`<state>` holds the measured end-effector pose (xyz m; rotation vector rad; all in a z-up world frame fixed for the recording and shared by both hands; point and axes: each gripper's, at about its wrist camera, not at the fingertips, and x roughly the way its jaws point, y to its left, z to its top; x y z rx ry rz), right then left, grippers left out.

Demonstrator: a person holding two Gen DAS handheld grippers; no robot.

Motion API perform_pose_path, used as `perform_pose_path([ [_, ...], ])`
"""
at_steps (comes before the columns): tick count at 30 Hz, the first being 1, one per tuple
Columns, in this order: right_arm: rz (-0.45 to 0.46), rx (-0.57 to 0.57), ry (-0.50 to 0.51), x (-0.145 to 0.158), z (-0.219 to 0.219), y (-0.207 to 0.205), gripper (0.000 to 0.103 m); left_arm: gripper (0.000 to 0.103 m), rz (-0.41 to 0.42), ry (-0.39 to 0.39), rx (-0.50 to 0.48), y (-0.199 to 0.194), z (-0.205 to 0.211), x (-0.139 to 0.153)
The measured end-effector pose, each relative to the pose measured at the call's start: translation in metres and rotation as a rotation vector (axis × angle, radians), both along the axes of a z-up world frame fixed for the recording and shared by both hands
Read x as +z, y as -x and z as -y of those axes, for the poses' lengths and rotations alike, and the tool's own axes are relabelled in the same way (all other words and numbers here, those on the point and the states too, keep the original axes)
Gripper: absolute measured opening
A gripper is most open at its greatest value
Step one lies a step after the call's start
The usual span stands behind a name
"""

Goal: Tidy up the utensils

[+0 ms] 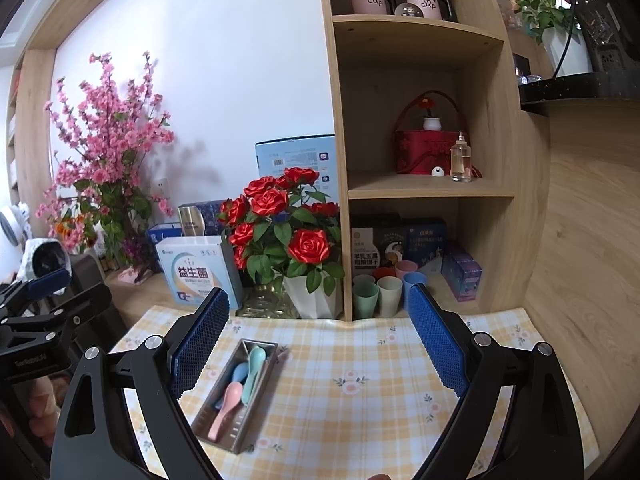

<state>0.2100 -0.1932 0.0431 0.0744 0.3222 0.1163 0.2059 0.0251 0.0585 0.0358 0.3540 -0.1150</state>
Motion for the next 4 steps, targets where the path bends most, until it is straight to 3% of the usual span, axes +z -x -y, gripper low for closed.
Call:
perform_pose_path([
  [4, -0.002, 0.000, 0.000, -0.0006, -0.0014, 0.0007, 0.088, 0.097, -0.002, 0.006, -0.003, 0.0002, -0.0014, 0.0000],
])
